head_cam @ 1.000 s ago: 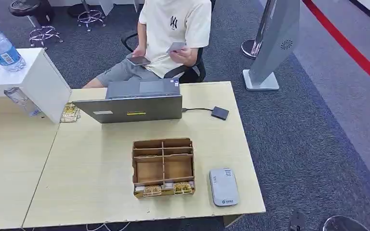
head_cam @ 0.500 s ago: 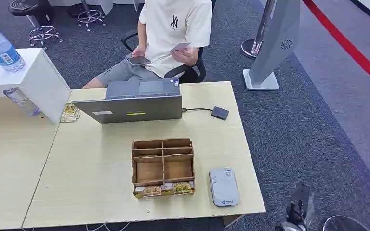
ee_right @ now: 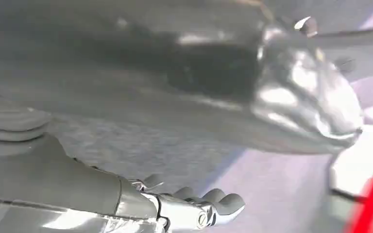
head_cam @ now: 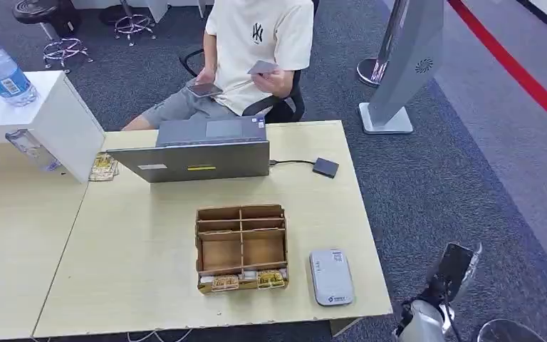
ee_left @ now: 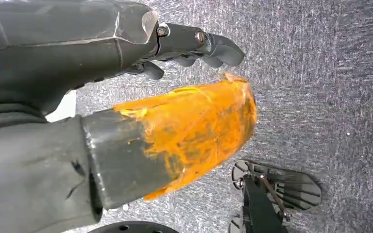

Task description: Pass the card to the sensor for recognition and then transmit it.

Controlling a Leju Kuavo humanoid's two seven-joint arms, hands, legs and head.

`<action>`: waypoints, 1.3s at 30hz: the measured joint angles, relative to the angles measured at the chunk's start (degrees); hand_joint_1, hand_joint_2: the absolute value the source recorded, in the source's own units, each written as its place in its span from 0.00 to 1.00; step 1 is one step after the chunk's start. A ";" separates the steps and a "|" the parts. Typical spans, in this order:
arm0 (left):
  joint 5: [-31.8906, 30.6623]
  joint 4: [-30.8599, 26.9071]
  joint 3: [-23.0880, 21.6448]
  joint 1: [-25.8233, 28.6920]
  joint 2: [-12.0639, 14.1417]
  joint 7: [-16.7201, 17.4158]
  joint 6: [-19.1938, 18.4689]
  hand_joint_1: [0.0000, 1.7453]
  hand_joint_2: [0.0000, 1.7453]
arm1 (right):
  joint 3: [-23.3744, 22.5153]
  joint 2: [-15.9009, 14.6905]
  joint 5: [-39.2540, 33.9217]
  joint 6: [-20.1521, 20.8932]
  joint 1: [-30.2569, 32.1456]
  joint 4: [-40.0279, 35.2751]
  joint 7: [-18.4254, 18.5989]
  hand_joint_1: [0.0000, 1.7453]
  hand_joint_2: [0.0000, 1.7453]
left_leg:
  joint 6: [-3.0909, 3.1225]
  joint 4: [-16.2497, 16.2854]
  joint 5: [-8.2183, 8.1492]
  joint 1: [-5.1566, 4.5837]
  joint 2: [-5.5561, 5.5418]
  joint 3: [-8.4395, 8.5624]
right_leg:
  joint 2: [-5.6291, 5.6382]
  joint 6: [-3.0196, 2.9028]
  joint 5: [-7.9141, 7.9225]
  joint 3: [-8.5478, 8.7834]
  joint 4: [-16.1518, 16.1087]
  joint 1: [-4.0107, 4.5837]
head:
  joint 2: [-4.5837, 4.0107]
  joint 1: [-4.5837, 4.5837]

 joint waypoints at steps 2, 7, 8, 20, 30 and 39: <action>-0.13 0.00 0.20 0.00 0.00 0.02 0.00 0.00 0.00 | 3.39 1.02 0.41 0.00 0.98 -4.07 0.00 0.00 1.00 | 0.00 0.00 0.00 0.00 0.01 0.01 | 0.01 0.00 0.00 0.00 0.00 0.00 | 0.00 0.02; -0.77 0.00 0.46 -0.02 -0.02 0.00 0.02 0.00 0.00 | 12.72 3.60 5.32 -0.02 3.45 -13.66 0.74 0.00 1.00 | -0.01 0.00 0.01 0.01 0.00 0.02 | 0.00 -0.01 -0.01 -0.01 0.02 0.01 | 0.00 0.00; -0.94 0.00 0.50 0.01 -0.02 0.00 0.02 0.00 0.00 | 14.67 4.06 6.81 -0.02 3.83 -15.52 0.79 0.00 1.00 | -0.06 -0.01 0.04 0.02 0.00 0.01 | -0.01 -0.01 -0.01 -0.01 0.03 0.01 | 0.00 0.02; -3.17 0.00 0.70 0.03 0.07 -0.02 -0.33 0.00 0.00 | 29.61 5.48 35.92 -0.02 3.66 -29.04 0.09 0.00 1.00 | -0.05 -0.01 0.06 0.01 0.00 -0.01 | 0.00 -0.01 0.01 0.00 0.03 0.00 | 0.00 0.04; -5.71 0.00 0.70 -0.02 0.28 0.35 -1.31 0.00 0.00 | 31.62 6.47 57.73 -0.02 -3.23 -26.65 2.12 0.00 1.00 | -0.03 -0.01 0.12 0.02 0.00 -0.01 | -0.02 -0.04 0.04 0.00 0.04 0.01 | 0.00 0.02; -7.72 0.00 0.70 -0.19 0.61 1.03 -2.27 0.00 0.00 | 37.38 6.09 70.75 -0.02 -12.80 -19.16 18.94 0.00 1.00 | -0.04 0.00 0.15 0.02 0.00 0.00 | 0.01 -0.05 0.05 -0.02 0.04 0.01 | 0.00 0.02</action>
